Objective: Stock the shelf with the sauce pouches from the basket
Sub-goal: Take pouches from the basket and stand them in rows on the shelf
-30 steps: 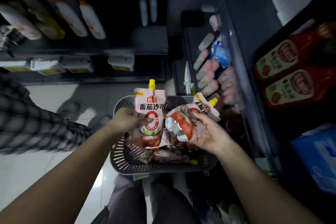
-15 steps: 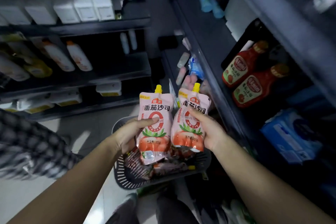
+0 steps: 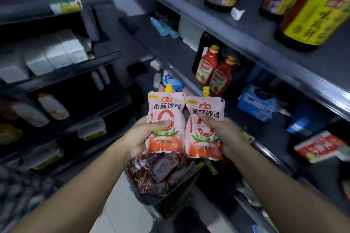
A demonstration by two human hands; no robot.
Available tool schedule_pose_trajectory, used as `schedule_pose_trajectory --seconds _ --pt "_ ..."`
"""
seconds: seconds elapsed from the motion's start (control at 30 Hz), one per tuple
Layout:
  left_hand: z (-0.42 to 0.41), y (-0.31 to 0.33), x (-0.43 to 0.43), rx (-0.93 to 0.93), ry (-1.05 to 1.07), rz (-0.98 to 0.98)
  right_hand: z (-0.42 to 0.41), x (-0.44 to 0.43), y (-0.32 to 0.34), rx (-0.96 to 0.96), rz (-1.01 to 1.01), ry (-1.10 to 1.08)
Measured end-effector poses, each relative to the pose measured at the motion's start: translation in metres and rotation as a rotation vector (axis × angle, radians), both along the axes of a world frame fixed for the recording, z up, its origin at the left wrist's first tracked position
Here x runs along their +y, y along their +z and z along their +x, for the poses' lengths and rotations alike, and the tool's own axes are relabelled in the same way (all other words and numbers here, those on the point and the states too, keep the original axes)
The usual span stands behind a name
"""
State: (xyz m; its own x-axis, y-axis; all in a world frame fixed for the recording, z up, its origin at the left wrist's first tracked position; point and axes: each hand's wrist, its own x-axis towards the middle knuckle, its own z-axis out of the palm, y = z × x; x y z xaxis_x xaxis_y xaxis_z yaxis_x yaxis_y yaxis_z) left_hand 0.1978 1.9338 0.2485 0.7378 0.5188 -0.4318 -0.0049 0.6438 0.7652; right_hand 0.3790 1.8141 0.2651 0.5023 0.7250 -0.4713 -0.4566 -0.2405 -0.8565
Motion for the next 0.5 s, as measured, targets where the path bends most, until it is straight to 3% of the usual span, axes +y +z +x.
schedule_pose_trajectory --seconds 0.2,0.5 --pt "0.033 0.028 -0.024 -0.067 -0.161 0.152 0.006 -0.061 0.032 0.014 0.072 -0.183" --pt "0.112 0.068 -0.104 -0.118 -0.396 0.159 0.034 -0.17 0.086 -0.071 0.1 -0.357"
